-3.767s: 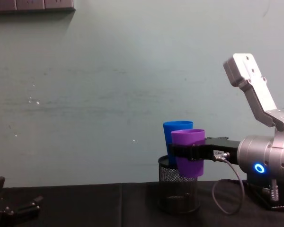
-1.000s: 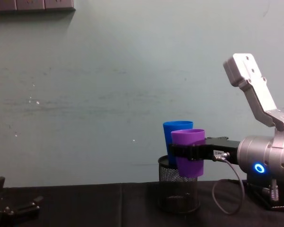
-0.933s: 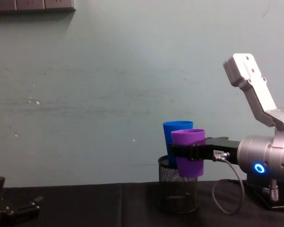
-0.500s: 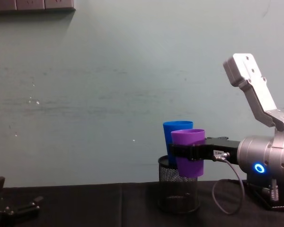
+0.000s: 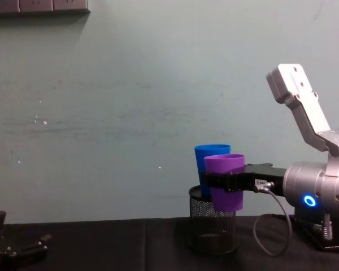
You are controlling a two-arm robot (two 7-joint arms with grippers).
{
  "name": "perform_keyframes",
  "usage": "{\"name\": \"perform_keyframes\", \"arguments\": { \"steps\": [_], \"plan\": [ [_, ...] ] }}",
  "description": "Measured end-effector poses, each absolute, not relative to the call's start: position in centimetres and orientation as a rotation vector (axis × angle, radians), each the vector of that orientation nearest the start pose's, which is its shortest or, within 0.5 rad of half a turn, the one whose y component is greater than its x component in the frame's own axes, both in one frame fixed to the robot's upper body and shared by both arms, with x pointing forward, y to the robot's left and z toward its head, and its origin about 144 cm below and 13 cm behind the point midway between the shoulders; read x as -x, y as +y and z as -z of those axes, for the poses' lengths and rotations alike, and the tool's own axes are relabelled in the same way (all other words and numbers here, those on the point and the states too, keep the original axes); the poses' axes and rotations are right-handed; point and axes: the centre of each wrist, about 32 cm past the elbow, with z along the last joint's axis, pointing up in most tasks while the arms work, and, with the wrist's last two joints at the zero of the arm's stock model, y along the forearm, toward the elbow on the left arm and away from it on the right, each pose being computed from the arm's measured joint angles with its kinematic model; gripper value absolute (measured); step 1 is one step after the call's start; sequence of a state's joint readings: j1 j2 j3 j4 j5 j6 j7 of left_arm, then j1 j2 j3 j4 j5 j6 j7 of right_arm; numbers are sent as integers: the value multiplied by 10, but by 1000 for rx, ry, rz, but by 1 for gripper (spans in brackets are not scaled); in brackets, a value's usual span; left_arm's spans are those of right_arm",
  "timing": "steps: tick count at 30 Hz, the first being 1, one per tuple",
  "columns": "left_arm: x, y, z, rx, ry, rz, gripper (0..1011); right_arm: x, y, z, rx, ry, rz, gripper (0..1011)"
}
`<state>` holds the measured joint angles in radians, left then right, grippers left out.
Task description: Pick up one cup with a gripper and tap it against the other cup.
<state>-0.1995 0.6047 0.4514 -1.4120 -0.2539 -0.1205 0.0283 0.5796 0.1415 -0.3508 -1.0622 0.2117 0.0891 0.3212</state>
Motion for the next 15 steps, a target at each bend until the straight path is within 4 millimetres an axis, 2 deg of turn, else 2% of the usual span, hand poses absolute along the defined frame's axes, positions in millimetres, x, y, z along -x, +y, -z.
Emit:
{"name": "perform_keyframes", "arguments": {
  "steps": [15],
  "plan": [
    [-489,310,-1140,-304,-285,-1248,1000,-607,-195,-1199,126,-4,1022,728]
  ]
}}
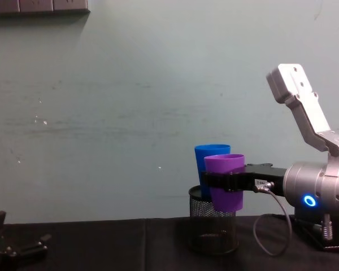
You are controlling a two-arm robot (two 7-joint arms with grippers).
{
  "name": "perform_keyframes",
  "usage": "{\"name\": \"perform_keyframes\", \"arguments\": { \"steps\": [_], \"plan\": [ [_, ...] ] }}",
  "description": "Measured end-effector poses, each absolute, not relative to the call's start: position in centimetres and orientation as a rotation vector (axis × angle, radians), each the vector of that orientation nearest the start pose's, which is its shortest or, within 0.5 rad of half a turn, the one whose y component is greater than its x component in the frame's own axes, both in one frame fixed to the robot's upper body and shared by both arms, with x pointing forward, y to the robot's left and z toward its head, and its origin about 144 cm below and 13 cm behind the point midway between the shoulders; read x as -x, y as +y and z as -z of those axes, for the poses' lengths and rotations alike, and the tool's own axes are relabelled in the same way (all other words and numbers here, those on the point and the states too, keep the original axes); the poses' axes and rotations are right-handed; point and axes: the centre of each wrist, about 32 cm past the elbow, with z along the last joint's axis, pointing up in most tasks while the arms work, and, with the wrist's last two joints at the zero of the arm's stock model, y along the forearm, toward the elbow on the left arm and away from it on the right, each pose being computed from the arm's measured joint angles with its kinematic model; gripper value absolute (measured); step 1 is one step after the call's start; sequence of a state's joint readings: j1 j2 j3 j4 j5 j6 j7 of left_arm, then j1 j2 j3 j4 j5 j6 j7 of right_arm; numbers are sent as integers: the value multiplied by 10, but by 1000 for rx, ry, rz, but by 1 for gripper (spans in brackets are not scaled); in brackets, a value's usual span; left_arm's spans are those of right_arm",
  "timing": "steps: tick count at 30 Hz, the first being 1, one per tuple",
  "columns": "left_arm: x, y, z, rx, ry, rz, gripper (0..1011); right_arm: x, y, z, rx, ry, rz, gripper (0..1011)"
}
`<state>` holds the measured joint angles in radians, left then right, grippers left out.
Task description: Pick up one cup with a gripper and tap it against the other cup.
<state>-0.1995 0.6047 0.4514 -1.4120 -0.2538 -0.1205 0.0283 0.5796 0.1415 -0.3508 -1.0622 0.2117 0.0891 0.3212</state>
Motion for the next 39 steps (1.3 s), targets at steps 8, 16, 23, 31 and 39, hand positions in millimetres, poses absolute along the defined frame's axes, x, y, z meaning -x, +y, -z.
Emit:
{"name": "perform_keyframes", "arguments": {
  "steps": [8,16,23,31,39],
  "plan": [
    [-489,310,-1140,-304,-285,-1248,1000,-607,-195,-1200,126,-4,1022,728],
    [-489,310,-1140,-304,-285,-1248,1000,-607,-195,-1200,126,-4,1022,728],
    [-489,310,-1140,-304,-285,-1248,1000,-607,-195,-1200,126,-4,1022,726],
    [-489,310,-1140,-304,-285,-1248,1000,-607,-195,-1200,126,-4,1022,726],
    [-489,310,-1140,-304,-285,-1248,1000,-607,-195,-1200,126,-4,1022,726]
  ]
}}
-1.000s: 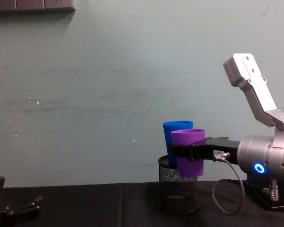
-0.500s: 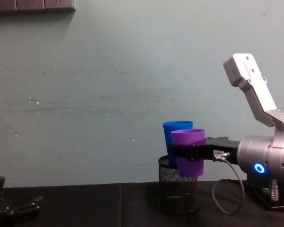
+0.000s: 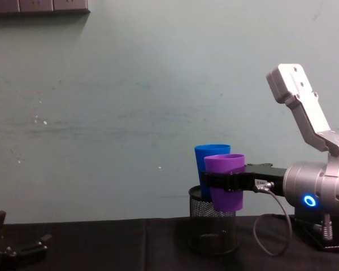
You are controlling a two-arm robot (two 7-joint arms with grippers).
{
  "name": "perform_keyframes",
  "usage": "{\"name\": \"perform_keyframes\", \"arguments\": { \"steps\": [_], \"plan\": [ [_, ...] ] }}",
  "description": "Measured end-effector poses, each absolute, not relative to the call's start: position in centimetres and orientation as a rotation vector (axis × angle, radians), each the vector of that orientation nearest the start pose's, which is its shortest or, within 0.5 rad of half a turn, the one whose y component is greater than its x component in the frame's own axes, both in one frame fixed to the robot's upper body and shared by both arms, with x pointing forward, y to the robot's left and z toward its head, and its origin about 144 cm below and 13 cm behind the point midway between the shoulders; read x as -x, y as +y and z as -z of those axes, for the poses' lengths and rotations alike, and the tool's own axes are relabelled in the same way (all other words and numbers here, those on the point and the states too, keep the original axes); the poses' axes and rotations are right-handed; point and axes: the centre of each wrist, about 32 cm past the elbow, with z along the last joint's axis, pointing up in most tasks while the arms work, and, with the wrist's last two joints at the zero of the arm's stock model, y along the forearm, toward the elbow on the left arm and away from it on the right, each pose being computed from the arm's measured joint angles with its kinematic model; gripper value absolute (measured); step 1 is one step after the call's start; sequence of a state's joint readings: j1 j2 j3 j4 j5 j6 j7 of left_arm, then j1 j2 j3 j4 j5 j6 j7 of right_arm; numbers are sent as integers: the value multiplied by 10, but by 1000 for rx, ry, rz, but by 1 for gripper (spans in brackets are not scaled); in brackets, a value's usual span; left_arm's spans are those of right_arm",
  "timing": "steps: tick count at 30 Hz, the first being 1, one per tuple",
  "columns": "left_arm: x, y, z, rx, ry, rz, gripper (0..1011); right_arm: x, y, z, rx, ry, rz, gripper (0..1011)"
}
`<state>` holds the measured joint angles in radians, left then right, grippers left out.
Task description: Pick up one cup with a gripper and tap it against the other cup.
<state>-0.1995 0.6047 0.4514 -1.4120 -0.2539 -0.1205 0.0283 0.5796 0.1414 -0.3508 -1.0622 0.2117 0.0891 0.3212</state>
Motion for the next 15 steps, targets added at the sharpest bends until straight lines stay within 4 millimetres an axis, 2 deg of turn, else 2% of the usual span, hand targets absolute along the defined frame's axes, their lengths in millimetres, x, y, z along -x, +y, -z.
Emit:
{"name": "perform_keyframes", "arguments": {
  "steps": [15],
  "plan": [
    [-489,310,-1140,-304,-285,-1248,1000,-607,-195,-1199,126,-4,1022,726]
  ]
}}
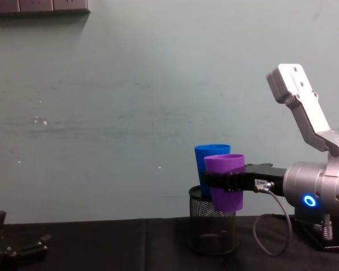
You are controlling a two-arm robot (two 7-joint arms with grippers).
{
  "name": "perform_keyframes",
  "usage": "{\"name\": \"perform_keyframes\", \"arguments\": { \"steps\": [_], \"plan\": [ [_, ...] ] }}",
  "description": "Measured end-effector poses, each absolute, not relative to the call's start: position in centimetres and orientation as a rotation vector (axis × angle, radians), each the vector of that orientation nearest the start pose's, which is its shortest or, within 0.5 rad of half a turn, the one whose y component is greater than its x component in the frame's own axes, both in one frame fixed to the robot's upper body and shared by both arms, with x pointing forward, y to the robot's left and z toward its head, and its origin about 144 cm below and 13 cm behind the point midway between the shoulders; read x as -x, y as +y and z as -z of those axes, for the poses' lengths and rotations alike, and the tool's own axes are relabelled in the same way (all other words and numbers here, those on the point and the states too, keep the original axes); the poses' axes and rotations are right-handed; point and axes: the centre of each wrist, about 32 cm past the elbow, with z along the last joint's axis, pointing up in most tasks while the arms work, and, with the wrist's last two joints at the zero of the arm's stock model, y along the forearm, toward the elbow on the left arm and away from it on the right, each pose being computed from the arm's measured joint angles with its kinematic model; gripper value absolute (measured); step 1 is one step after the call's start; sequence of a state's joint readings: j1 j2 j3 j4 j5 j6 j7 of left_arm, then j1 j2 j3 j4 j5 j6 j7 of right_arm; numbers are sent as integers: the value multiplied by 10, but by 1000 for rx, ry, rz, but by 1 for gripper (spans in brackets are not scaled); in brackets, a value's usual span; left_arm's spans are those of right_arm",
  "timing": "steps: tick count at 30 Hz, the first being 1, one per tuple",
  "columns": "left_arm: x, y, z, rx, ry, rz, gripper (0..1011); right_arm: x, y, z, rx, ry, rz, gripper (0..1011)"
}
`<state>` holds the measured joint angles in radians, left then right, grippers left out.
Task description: Pick up one cup with a gripper and tap it against the other cup.
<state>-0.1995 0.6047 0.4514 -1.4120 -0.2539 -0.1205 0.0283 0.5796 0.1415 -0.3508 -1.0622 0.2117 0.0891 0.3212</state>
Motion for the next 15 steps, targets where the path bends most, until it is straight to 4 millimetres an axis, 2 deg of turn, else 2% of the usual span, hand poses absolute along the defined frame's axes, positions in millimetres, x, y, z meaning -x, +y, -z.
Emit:
{"name": "perform_keyframes", "arguments": {
  "steps": [11,15],
  "plan": [
    [-489,310,-1140,-304,-285,-1248,1000,-607,-195,-1200,126,-5,1022,726],
    [-489,310,-1140,-305,-285,-1248,1000,-599,-197,-1198,136,0,1019,726]
  ]
}}
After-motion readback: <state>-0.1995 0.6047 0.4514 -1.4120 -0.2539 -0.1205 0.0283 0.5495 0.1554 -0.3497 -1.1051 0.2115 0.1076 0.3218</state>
